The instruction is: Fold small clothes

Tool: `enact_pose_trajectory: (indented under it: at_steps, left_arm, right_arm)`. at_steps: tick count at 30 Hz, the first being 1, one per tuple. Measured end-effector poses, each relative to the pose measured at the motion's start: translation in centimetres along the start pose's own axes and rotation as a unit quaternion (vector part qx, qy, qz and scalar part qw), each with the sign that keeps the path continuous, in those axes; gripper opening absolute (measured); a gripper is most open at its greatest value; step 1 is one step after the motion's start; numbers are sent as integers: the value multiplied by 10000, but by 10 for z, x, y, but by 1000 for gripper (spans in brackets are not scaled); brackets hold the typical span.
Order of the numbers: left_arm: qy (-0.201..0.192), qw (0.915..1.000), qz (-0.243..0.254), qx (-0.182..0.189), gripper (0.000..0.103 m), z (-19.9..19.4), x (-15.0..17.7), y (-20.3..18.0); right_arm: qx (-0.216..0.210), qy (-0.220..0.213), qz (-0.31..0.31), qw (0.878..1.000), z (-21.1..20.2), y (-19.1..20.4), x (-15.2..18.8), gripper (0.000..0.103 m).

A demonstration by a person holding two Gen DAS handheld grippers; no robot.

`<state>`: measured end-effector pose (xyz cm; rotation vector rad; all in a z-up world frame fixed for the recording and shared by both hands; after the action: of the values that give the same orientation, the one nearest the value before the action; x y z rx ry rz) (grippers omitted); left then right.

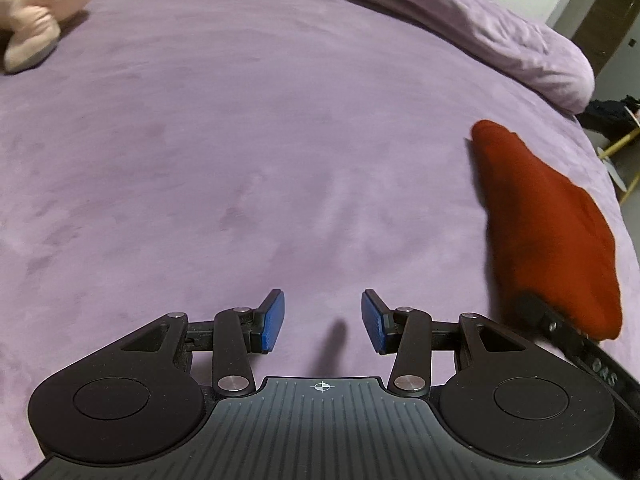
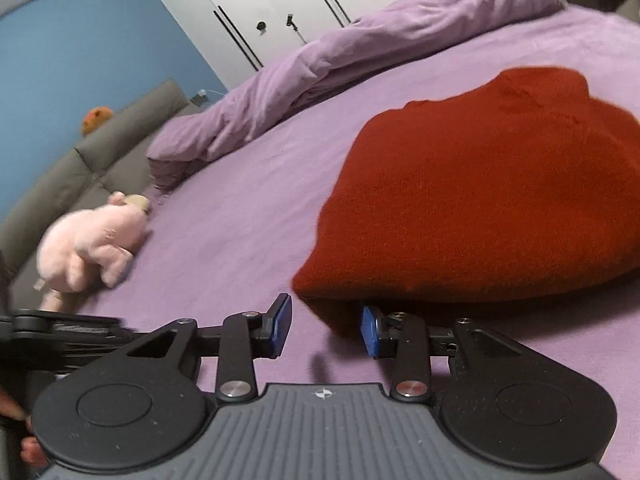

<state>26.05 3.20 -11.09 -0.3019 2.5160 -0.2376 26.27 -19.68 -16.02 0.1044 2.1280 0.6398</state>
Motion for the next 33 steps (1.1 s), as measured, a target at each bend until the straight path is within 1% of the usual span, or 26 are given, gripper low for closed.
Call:
enact_pose_trajectory:
  at_steps: [2, 3, 4, 5, 6, 7, 8, 9, 10, 11, 12, 13, 14, 15, 17, 19, 21, 22, 23, 24, 25, 27, 28, 31, 32, 33]
  left_arm:
    - [-3, 10000, -24, -53, 47, -3, 1, 5]
    - [-9, 10000, -59, -70, 47, -4, 2, 9]
    - [-18, 9999, -119, -80, 47, -6, 2, 12]
    - [-22, 9998, -159, -78, 47, -8, 2, 14]
    - [-22, 9998, -186, -68, 47, -9, 2, 16]
    - [-33, 9998, -190, -60, 47, -10, 1, 16]
    - [-56, 9998, -166, -56, 47, -11, 0, 16]
    - [-71, 9999, -131, -59, 47, -11, 0, 15]
    - [-82, 9999, -76, -62, 47, -11, -2, 13]
    - [-88, 9999, -25, -58, 47, -10, -3, 11]
    - [-85, 10000, 4, -48, 47, -10, -2, 9]
    - [-70, 10000, 24, -29, 47, -8, -3, 6]
    - [-57, 10000, 29, 19, 47, -7, -4, 1]
    - [-57, 9999, 28, 84, 47, -7, -4, -2]
    - [-49, 9997, 54, 225, 47, -7, -5, -12]
    - [-43, 9992, 194, 359, 47, -5, -8, -24]
    - [-14, 9984, 339, 451, 47, -2, -12, -39]
    - [-15, 9978, 387, 531, 47, 0, -14, -47]
    - [-7, 9970, 423, 643, 47, 2, -17, -56]
    - [9, 9963, 451, 732, 48, 4, -19, -64]
    - [28, 9951, 497, 851, 48, 7, -22, -74]
    - [52, 9935, 571, 986, 48, 14, -28, -94]
    - [67, 9925, 623, 1052, 48, 18, -31, -105]
    - [152, 9882, 773, 1313, 48, 33, -39, -135]
    - [181, 9871, 796, 1376, 49, 39, -41, -143]
    - [200, 9866, 810, 1401, 49, 45, -43, -149]
  right_arm:
    - [81, -41, -209, 9997, 4, 5, 0, 36]
    - [134, -54, -329, 9994, 7, 9, 0, 33]
    - [170, -62, -456, 9988, 9, 12, 0, 27]
    - [116, -7, -445, 9989, 10, 14, 1, 18]
    - [-76, 42, -104, 9999, 10, 12, -1, 16]
    - [-339, 56, 368, 9987, 9, 4, -4, 16]
    - [-589, 33, 792, 9951, 5, -6, -6, 15]
    - [-748, 35, 1094, 9912, 4, -15, -6, 15]
    - [-794, 115, 1348, 9876, 3, -26, -3, 15]
    - [-683, 272, 1497, 9860, 4, -35, 2, 14]
    - [-551, 424, 1535, 9857, 5, -43, 9, 11]
    - [-505, 503, 1505, 9860, 3, -45, 14, 5]
    - [-392, 618, 1416, 9872, 0, -46, 18, 1]
    - [-346, 659, 1299, 9887, -6, -45, 21, 1]
    - [-441, 688, 1256, 9887, -23, -45, 22, 4]
    - [-413, 585, 1189, 9903, -42, -47, 17, 12]
    - [-295, 283, 1019, 9940, -65, -52, 5, 33]
    - [-201, 129, 952, 9952, -75, -57, -2, 37]
    - [-89, -37, 932, 9956, -84, -62, -12, 44]
    - [27, -139, 936, 9955, -90, -68, -21, 55]
    - [204, -252, 908, 9953, -95, -75, -32, 60]
    - [546, -514, 788, 9941, -99, -91, -52, 62]
    - [698, -549, 790, 9929, -96, -99, -60, 62]
    - [861, -441, 939, 9909, -81, -122, -82, 61]
    - [893, -389, 864, 9915, -74, -125, -90, 57]
    - [910, -371, 784, 9921, -66, -125, -96, 39]
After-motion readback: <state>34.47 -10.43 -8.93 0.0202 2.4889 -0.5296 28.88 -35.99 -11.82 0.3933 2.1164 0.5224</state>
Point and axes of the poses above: each gripper's, at about its wrist camera, not at the fingertips, and z roughly the way its jaws point, y to its left, x to its underside, the point moved 6 cm from there along z, roughly the way its jaws point, and after that the axes turned 3 degrees about -y, right-handed, at the moved point
